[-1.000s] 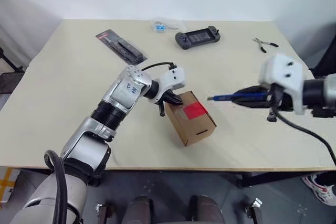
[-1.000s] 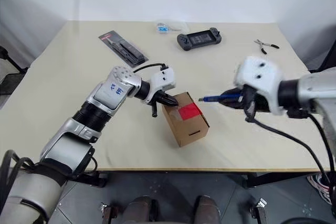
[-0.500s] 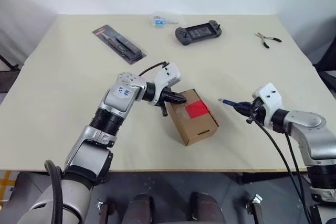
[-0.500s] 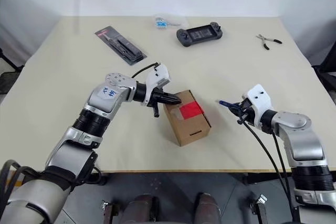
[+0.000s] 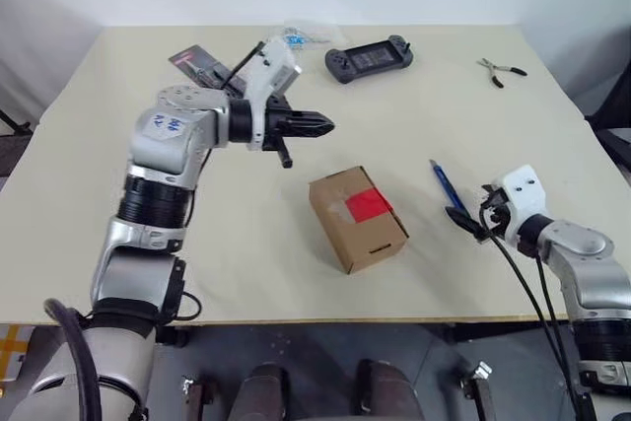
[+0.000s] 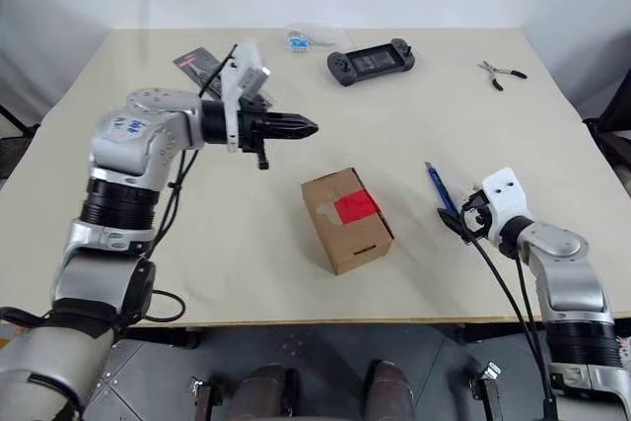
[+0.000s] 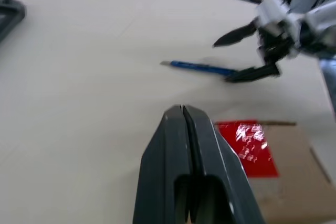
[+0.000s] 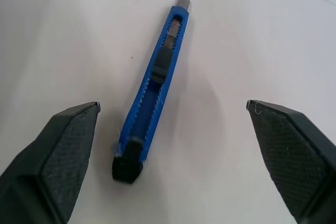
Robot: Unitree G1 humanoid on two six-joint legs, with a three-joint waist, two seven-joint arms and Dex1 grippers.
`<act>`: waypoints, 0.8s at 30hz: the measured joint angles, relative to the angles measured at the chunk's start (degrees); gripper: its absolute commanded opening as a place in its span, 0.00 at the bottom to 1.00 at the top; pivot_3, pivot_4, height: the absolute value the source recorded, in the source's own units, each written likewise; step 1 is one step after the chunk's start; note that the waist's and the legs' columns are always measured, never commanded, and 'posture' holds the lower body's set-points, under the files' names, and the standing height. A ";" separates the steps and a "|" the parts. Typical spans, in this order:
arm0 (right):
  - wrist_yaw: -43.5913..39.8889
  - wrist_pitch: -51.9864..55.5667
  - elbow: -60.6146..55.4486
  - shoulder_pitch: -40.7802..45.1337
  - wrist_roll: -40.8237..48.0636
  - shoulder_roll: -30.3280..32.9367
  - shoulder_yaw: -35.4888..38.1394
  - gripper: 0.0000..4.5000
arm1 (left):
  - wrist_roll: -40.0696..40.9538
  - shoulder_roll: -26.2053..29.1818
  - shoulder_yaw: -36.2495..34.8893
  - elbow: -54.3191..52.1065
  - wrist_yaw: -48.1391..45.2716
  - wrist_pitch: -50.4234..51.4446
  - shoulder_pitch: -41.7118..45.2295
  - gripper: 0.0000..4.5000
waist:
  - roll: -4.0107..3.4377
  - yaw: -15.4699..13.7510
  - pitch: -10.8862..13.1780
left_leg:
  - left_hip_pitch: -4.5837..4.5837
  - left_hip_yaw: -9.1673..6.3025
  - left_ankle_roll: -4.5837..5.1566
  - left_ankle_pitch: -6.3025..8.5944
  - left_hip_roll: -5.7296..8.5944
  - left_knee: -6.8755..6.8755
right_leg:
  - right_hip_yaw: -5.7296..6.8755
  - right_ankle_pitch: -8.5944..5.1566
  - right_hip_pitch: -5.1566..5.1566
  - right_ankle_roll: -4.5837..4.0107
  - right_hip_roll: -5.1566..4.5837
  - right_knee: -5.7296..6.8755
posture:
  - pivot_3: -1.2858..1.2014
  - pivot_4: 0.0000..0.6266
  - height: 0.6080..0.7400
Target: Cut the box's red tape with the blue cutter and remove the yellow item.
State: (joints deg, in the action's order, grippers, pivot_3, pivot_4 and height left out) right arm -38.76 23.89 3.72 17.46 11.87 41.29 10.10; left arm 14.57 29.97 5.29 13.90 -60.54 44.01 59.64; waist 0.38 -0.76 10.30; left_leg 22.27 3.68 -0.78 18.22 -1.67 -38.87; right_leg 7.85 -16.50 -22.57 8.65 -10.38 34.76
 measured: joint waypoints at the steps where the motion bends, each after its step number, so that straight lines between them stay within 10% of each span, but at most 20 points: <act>1: -0.39 0.79 -1.34 -0.04 0.41 0.59 0.24 1.00 | 0.00 1.08 0.30 -0.19 -0.62 0.08 -1.18 0.00 | 0.00 0.05 0.00 | 0.00 0.00 0.00 0.00 -0.01 0.00 | 0.00 0.00 0.00 0.00 0.01 0.00 | 0.52 0.24 1.00; 7: -5.18 10.74 -9.07 3.10 1.97 5.81 -4.77 0.86 | 0.16 6.63 7.47 -8.28 -5.87 4.12 -11.03 0.00 | 0.02 -0.06 0.02 | 0.02 0.02 0.01 0.01 -0.01 -0.09 | -0.08 0.00 -0.01 0.00 0.02 0.00 | 0.52 0.24 1.00; 18: -11.20 12.32 -9.79 13.62 -2.98 4.14 -21.46 0.00 | -3.86 -0.21 13.58 -6.44 3.35 1.49 -13.19 0.00 | 0.03 -0.60 0.03 | 0.08 0.06 0.05 0.03 0.00 -0.14 | -0.10 0.01 -0.04 0.01 0.02 -0.01 | 0.52 0.24 1.00; 24: -15.30 14.42 -8.17 20.10 -3.65 -1.19 -27.95 0.00 | -4.29 -1.81 11.77 -3.25 6.02 0.40 -12.23 0.00 | 0.06 0.14 0.05 | 0.07 0.07 0.04 0.02 -0.02 -0.12 | -0.10 0.01 -0.14 0.01 0.03 0.13 | 0.52 0.24 1.00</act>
State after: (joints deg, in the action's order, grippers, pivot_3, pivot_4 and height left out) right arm -54.06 38.31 -4.45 37.56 8.22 40.10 -17.84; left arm 10.28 28.15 17.06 10.65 -54.52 44.41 47.41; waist 0.45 -0.62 10.35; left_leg 22.35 3.75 -0.74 18.24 -1.69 -39.00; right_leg 7.76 -16.49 -22.71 8.66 -10.35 34.90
